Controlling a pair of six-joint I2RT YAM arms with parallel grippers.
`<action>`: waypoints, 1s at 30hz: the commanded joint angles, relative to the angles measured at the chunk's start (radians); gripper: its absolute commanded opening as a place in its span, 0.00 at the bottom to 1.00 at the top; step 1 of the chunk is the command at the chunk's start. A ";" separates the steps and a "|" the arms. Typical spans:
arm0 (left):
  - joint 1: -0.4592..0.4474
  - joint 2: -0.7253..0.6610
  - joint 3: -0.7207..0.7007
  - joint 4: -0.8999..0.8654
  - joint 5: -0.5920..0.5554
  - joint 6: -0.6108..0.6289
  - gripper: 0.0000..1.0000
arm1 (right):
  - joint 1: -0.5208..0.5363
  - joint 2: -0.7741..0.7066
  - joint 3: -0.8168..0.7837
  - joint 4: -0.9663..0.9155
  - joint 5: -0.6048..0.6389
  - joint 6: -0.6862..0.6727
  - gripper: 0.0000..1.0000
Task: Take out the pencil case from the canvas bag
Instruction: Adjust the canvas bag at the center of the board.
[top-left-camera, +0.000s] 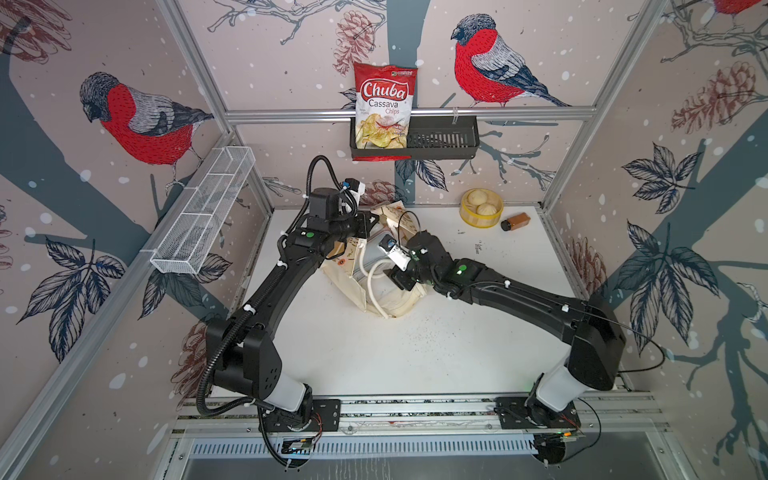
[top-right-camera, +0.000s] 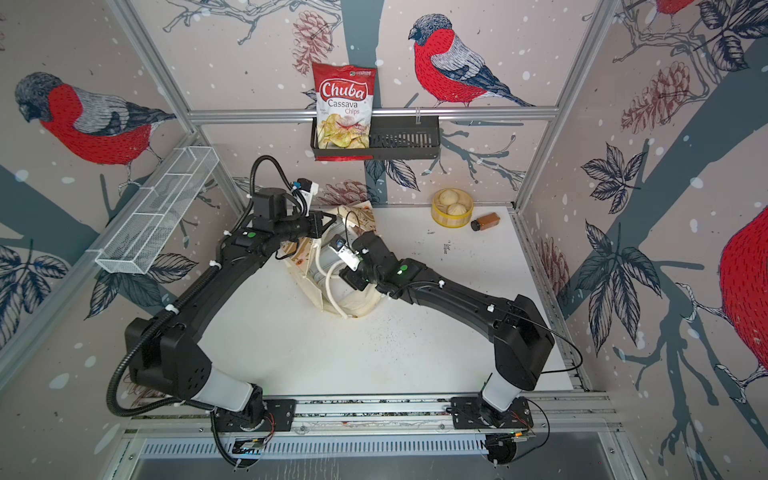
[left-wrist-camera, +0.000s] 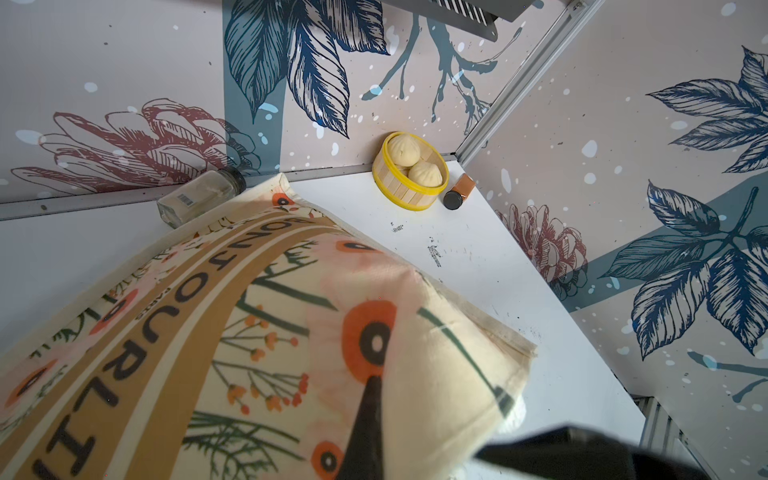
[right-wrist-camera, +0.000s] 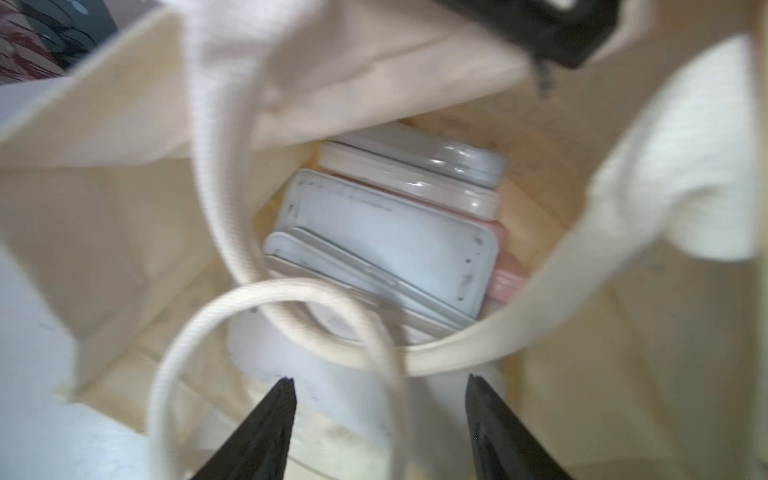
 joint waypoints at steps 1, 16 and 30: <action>0.002 -0.013 0.016 0.018 0.023 0.011 0.00 | -0.024 0.009 -0.011 0.089 -0.125 -0.259 0.68; 0.000 -0.007 0.029 -0.003 0.039 0.014 0.00 | 0.028 0.162 -0.021 0.235 -0.054 -0.487 0.68; 0.001 -0.005 0.025 -0.003 0.031 0.017 0.00 | 0.076 0.142 0.016 0.073 -0.054 -0.474 0.14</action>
